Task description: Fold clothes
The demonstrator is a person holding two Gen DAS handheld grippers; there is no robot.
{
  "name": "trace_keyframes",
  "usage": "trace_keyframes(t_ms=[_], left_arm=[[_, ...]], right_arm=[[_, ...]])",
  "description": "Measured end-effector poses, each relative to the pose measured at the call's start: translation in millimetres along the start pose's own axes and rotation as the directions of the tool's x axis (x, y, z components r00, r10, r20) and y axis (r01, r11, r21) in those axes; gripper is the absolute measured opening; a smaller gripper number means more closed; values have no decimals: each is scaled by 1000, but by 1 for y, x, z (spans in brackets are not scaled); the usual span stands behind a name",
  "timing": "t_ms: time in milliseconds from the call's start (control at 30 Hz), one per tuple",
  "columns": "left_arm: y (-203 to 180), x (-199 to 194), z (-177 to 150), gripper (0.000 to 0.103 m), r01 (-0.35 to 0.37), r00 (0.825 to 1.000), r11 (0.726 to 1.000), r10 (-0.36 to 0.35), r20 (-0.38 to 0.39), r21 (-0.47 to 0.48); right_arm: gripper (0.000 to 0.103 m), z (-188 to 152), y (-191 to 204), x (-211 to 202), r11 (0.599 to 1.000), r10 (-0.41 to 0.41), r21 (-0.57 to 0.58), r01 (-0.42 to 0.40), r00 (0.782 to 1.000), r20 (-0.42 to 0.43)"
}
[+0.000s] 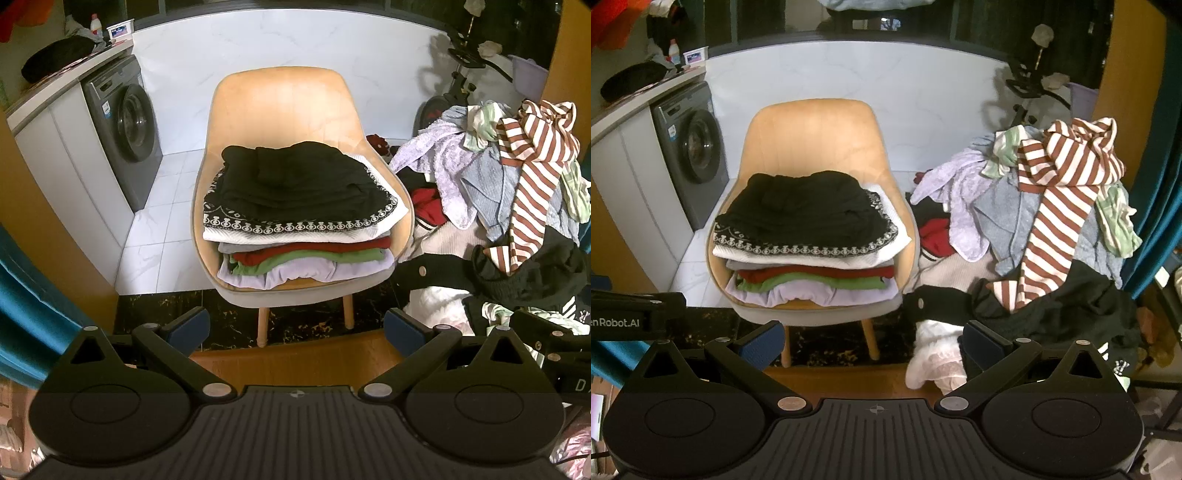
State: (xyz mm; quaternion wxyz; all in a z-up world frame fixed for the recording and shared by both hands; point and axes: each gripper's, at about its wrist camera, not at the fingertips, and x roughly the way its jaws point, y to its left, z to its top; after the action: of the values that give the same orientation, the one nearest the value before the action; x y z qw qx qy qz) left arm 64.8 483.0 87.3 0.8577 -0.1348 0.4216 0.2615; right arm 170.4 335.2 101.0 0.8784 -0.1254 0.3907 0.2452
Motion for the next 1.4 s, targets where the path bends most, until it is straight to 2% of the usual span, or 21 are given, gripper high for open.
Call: trace_keyframes(t_ms=[1400], left_arm=[[-12, -2, 6, 102, 25, 1000, 998, -26, 17, 56]], right_arm=[[102, -3, -3, -8, 1000, -24, -4, 24, 1000, 7]])
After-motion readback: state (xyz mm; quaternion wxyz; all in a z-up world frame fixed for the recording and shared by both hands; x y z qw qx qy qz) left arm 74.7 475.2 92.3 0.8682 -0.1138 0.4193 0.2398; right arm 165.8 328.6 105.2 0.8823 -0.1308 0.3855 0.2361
